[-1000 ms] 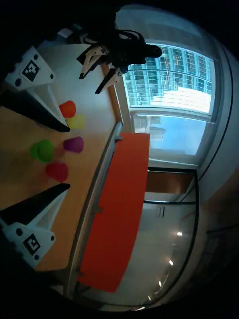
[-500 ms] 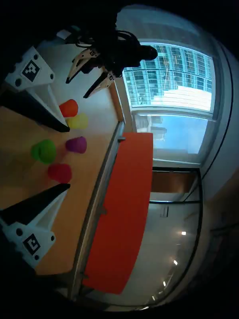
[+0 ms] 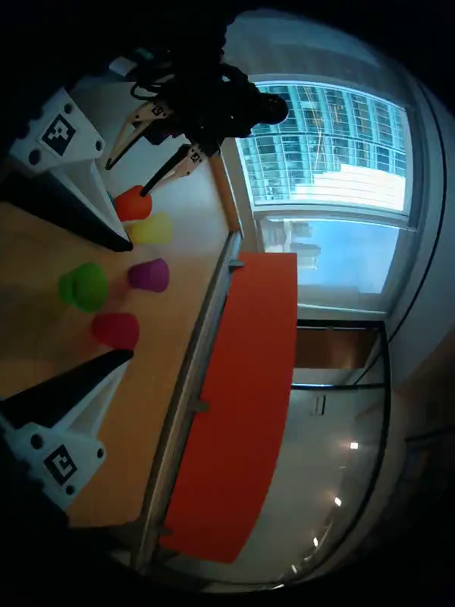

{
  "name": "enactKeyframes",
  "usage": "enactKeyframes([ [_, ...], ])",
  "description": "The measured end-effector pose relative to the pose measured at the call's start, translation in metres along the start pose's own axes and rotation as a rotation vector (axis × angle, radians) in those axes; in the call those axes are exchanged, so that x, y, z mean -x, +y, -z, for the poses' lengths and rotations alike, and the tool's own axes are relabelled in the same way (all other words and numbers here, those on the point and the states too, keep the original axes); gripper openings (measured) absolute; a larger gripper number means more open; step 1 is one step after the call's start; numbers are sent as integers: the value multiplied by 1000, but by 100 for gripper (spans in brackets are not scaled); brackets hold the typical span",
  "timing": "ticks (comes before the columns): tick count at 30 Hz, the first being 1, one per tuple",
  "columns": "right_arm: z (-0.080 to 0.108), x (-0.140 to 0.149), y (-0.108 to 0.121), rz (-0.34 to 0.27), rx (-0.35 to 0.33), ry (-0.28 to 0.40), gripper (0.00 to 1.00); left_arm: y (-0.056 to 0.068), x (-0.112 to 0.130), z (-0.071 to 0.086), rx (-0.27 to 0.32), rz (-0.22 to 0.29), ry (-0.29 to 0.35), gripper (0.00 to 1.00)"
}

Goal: Pour water

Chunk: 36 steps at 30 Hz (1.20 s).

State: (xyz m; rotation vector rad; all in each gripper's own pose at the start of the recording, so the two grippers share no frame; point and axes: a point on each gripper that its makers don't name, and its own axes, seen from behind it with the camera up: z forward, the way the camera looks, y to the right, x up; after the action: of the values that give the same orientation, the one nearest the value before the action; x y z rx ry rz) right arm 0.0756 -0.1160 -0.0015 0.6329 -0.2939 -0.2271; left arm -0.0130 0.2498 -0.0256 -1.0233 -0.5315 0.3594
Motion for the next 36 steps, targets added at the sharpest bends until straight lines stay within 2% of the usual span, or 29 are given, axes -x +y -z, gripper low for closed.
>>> enactKeyframes([
  [23,-16,11,3,-6,-10,-17,99,8,18,-45,32,-17,-79,99],
  [36,-17,12,5,-11,-10,-15,99,6,26,-70,25,-21,-108,97],
])
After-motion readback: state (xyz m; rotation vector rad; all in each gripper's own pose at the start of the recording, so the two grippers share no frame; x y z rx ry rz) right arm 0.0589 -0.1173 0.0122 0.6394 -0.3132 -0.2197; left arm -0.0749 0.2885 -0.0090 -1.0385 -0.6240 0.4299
